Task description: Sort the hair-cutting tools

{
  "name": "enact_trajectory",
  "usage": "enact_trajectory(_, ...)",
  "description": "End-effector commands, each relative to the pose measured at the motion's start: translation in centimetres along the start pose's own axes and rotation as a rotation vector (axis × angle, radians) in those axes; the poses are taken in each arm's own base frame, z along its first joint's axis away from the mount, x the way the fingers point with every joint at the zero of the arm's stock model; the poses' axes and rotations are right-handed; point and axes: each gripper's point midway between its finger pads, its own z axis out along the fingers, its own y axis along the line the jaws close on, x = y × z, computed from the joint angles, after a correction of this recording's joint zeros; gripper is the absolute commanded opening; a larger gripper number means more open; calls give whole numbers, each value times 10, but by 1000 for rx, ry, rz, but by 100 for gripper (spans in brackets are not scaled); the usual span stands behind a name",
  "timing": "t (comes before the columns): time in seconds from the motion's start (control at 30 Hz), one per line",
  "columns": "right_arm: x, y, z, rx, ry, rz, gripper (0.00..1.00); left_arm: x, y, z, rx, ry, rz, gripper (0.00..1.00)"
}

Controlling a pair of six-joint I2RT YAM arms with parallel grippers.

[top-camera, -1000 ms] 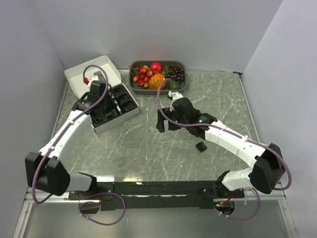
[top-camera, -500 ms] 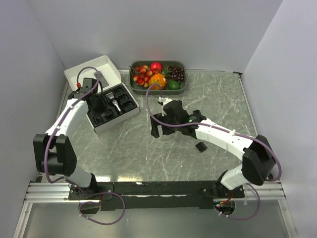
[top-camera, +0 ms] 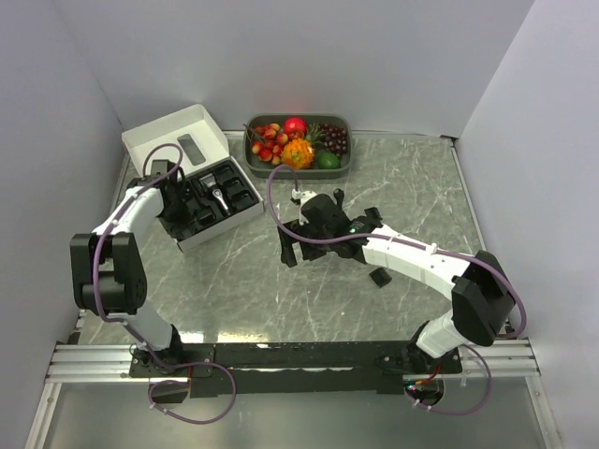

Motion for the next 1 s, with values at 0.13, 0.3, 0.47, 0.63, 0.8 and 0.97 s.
enact_trajectory(0.13,-20,12,0,-35,-55,-16,100,-6,13,-2,-16,-10,9,34)
enact_trajectory(0.3,-18,13,1,-32,-49,-19,99,-7,15,1,-27,0,15,34)
enact_trajectory(0.47,-17,11,2,-24,-44,-20,99,-6,19,10,-45,9,19,36)
enact_trajectory(0.63,-17,12,3,-21,-45,-24,100,-12,29,17,-71,9,13,37)
enact_trajectory(0.8,-16,12,3,-22,-43,-25,99,-19,33,20,-82,-1,0,37)
enact_trajectory(0.97,-16,12,3,-17,-45,-32,100,-24,32,18,-80,-18,-3,36)
